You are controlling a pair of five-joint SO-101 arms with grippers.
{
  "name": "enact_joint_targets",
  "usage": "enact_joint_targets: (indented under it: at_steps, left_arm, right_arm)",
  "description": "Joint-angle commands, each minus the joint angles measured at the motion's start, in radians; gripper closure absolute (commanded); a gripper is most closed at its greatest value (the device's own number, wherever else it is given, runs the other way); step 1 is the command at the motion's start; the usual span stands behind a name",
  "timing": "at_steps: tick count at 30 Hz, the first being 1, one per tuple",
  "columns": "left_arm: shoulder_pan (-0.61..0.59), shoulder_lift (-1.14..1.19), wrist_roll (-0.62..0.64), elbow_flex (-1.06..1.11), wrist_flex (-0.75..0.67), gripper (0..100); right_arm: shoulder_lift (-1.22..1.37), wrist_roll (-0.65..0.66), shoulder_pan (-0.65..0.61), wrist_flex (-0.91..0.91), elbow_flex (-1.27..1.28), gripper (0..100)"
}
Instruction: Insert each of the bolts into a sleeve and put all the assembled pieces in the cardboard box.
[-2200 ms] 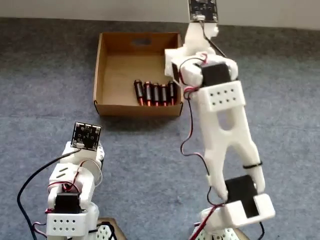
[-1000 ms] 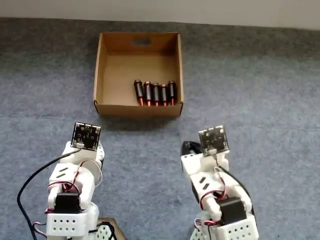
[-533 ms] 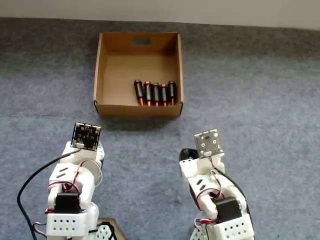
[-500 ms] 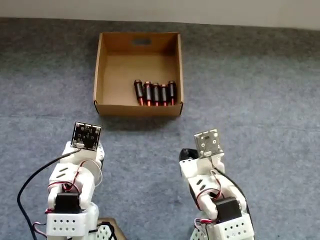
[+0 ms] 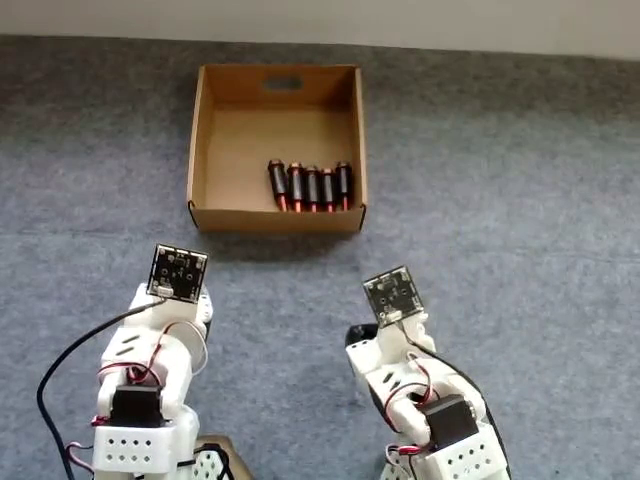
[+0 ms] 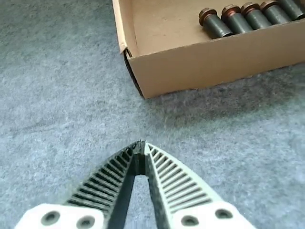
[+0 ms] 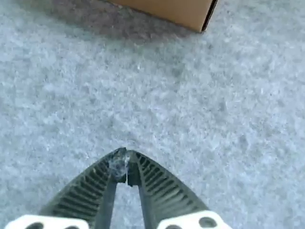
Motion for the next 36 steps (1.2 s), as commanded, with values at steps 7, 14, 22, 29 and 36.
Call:
enact_joint_targets:
  at_steps: [7,14,22,29,36]
  left_arm:
    - [-0.019,-0.004,-0.002,-0.105,0.425,99]
    - [-0.019,-0.004,-0.002,-0.11,0.466,99]
    - [-0.007,-0.004,-0.003,-0.054,0.388,99]
    - [0.07,-0.001,-0.003,0.015,0.394,99]
    - [0.068,-0.004,0.0,0.015,0.393,99]
  right_arm:
    - [-0.007,0.003,-0.012,0.01,0.14,99.1]
    - [-0.007,-0.25,-0.01,0.01,0.14,99.1]
    - [-0.005,-0.241,0.088,0.048,0.14,99.1]
    - [-0.007,-0.245,0.211,0.145,0.14,99.1]
    - [-0.007,-0.245,0.213,0.145,0.14,99.1]
